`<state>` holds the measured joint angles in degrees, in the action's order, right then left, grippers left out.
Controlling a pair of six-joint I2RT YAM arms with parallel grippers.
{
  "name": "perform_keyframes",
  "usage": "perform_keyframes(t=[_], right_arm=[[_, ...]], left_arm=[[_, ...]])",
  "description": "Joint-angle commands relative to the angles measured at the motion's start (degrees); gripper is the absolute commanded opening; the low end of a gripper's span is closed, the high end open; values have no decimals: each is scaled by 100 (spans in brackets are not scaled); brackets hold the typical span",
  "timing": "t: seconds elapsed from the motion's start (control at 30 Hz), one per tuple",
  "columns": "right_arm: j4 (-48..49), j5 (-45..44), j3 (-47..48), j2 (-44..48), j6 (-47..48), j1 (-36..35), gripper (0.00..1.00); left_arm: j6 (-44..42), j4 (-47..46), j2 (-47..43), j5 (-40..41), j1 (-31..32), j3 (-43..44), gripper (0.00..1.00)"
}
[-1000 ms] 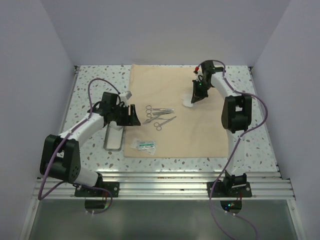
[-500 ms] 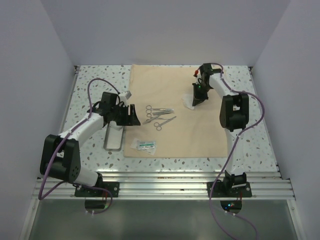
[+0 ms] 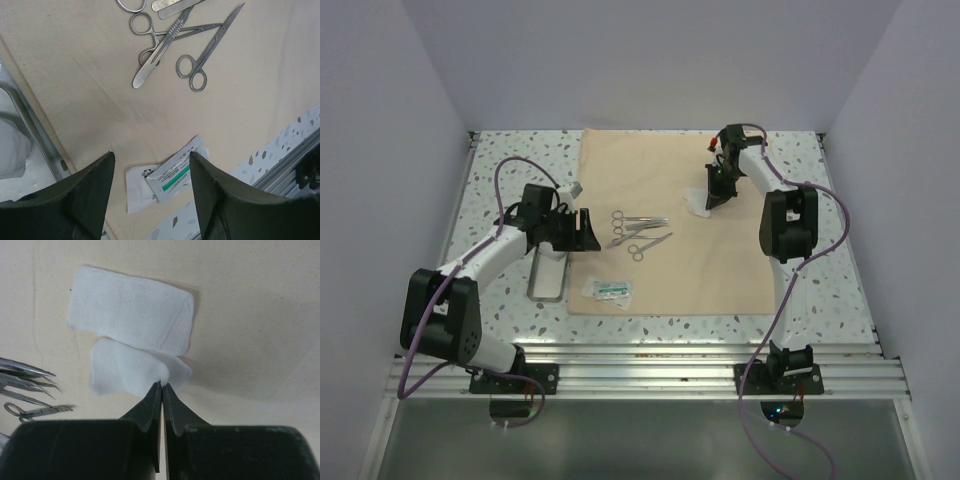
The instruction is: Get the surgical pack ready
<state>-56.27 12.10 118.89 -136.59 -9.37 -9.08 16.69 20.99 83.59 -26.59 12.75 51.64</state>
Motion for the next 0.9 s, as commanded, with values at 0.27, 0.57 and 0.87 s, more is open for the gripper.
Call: perform_keyframes(t=[0.27,0.57,0.87], right_arm=[[-68,-41,460,-113,-127,3,30],[10,-129,-234,458,-153,12,50],[239,134,-183,213,-285,3,51]], left_arm=[[-157,-183,17,-136,-71,31,65],[-148,-227,52,-206,-80,-13,65],[-192,-157,17,-198,-80,4,66]])
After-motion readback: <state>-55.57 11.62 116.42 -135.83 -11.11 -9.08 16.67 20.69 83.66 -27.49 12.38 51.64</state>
